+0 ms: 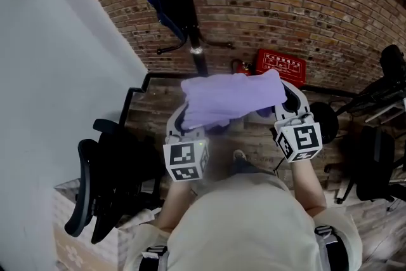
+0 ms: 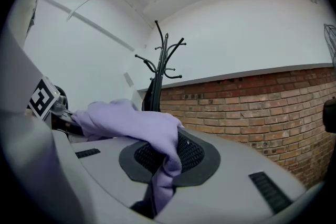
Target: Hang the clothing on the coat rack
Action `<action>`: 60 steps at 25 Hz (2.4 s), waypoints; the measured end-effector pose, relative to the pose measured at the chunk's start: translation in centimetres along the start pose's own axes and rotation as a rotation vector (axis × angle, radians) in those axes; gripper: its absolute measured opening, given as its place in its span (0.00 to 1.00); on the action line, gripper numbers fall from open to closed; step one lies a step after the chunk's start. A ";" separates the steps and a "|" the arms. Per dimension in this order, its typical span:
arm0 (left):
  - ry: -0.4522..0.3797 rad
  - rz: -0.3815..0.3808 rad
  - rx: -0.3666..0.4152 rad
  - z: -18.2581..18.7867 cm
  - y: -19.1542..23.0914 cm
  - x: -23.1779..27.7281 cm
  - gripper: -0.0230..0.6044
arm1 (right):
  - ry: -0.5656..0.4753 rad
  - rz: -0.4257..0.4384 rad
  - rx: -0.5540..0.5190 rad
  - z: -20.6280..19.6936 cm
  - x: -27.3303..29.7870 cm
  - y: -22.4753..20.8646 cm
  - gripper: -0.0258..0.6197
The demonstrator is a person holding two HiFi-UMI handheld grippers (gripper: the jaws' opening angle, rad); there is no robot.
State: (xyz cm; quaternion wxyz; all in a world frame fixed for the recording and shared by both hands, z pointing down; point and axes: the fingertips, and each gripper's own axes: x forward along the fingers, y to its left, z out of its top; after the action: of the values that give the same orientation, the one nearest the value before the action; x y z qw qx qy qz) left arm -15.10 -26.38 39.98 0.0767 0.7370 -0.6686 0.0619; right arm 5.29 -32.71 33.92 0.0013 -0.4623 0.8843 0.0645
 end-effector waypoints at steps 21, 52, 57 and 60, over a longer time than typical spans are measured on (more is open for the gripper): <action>0.030 0.197 0.026 3.6 3.3 11.4 0.17 | -0.072 0.227 -0.027 1.0 17.1 -5.9 0.08; 0.181 0.364 -0.043 -2.4 7.6 18.6 0.17 | 0.118 0.418 -0.025 -10.2 33.0 -3.9 0.08; 0.196 0.360 -0.060 -3.7 7.7 19.2 0.18 | 0.149 0.439 -0.004 -12.3 33.6 -3.1 0.08; 0.208 0.355 -0.065 -4.6 7.7 19.6 0.18 | 0.176 0.449 0.004 -13.8 33.5 -2.5 0.08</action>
State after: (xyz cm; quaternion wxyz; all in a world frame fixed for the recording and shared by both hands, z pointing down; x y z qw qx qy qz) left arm -20.79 -45.34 48.55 0.1568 0.5944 -0.7782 0.1285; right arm -11.04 -63.11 45.26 -0.0893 -0.2578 0.9618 0.0208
